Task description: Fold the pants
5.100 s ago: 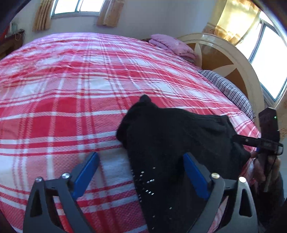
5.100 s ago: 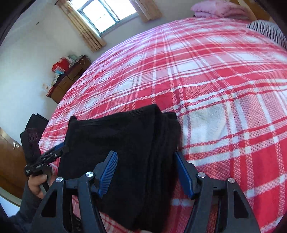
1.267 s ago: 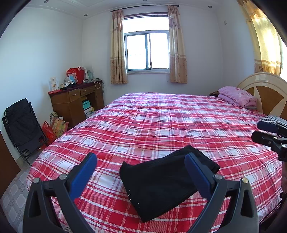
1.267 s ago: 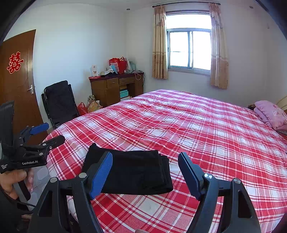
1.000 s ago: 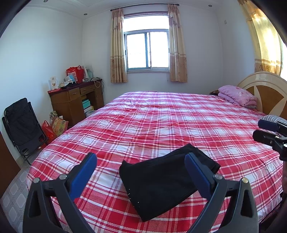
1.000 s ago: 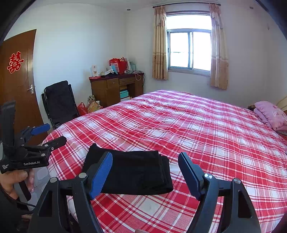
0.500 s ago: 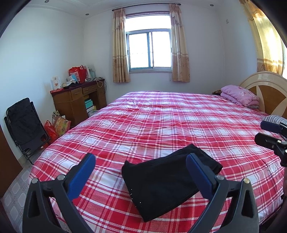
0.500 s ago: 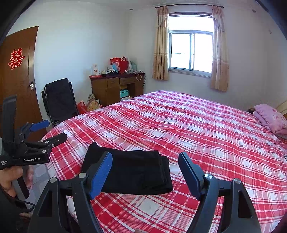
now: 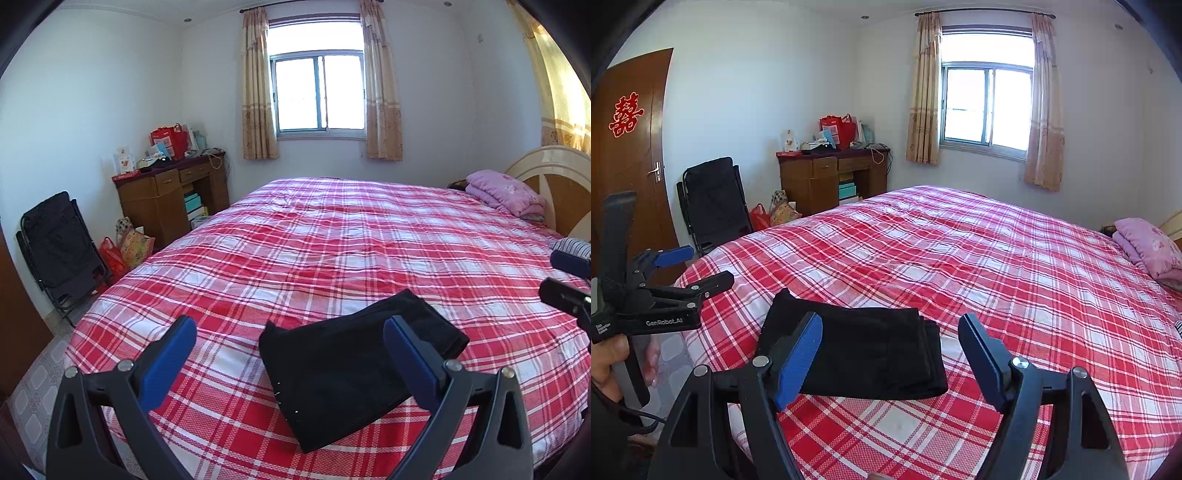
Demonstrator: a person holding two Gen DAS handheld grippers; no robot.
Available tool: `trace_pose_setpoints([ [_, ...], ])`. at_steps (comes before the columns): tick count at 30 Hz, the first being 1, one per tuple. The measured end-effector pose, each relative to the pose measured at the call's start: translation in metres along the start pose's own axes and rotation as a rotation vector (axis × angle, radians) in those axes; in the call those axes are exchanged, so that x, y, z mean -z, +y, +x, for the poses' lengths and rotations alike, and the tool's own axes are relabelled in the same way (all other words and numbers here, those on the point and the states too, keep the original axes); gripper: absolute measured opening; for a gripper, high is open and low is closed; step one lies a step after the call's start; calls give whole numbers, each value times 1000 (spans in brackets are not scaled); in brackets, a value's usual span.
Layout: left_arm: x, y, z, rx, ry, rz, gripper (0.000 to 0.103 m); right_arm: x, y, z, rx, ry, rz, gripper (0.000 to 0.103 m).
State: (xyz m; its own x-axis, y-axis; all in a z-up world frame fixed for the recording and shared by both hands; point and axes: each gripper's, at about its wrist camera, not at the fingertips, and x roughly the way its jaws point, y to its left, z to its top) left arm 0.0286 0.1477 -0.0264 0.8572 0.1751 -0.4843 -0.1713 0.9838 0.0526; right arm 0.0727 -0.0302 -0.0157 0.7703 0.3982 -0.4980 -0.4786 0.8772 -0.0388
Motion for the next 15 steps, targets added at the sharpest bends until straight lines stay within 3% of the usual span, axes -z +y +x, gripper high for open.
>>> trace_pose_setpoints([
  [15, 2, 1, 2, -27, 5, -2, 103, 3, 4, 4, -1, 8, -11, 77],
])
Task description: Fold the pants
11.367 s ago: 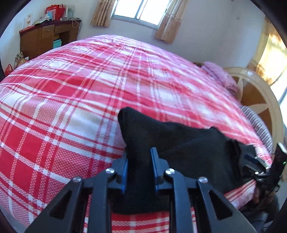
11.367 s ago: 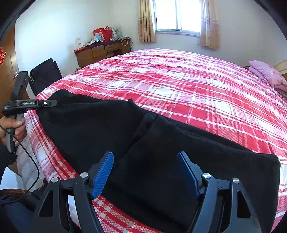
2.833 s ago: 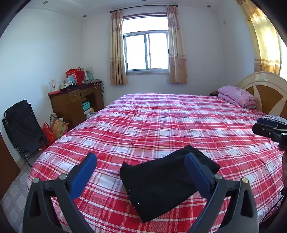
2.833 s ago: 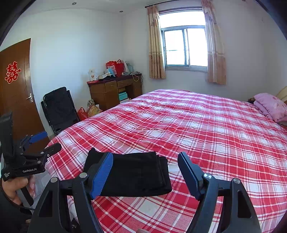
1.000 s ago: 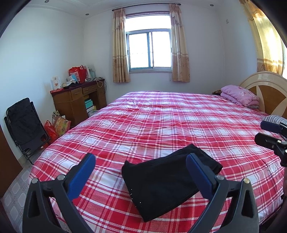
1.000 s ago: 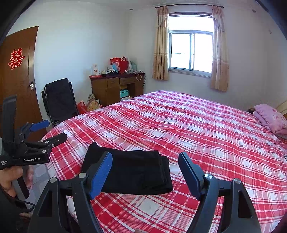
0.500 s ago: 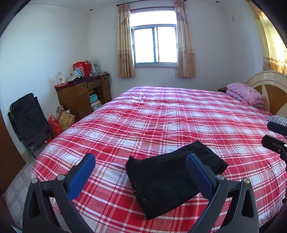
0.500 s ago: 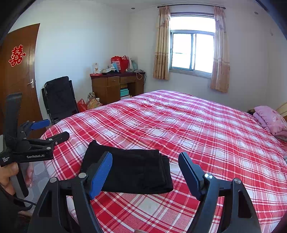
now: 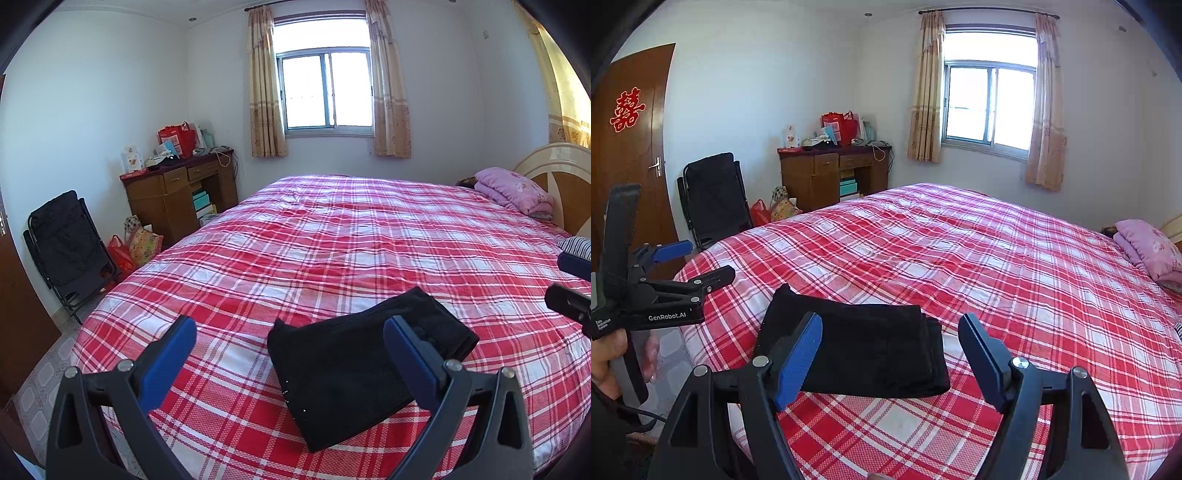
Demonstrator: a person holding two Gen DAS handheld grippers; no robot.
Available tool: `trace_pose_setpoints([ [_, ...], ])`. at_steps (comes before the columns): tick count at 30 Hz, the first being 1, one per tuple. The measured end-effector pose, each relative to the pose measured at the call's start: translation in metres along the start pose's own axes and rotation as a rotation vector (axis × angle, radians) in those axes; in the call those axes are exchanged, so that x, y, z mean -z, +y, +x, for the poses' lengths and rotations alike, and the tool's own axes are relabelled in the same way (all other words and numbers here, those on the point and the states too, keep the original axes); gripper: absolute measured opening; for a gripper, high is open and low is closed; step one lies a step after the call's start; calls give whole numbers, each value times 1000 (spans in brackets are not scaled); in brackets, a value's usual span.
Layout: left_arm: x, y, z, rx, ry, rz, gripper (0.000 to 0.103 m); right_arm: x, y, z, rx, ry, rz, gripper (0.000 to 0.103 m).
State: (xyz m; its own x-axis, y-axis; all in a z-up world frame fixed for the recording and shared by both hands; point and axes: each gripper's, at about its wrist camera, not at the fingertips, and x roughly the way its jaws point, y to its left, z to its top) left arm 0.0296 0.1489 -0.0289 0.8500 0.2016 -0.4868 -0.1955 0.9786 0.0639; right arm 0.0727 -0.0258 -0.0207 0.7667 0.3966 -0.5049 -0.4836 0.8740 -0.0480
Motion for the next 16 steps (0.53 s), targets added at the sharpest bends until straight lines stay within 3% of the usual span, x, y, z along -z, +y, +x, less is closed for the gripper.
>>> trace_pose_setpoints([
  [10, 5, -5, 2, -30, -15, 27, 103, 6, 4, 7, -2, 19, -15, 78],
  [16, 5, -7, 2, 1, -26, 33, 103, 7, 5, 8, -1, 24, -21, 78],
])
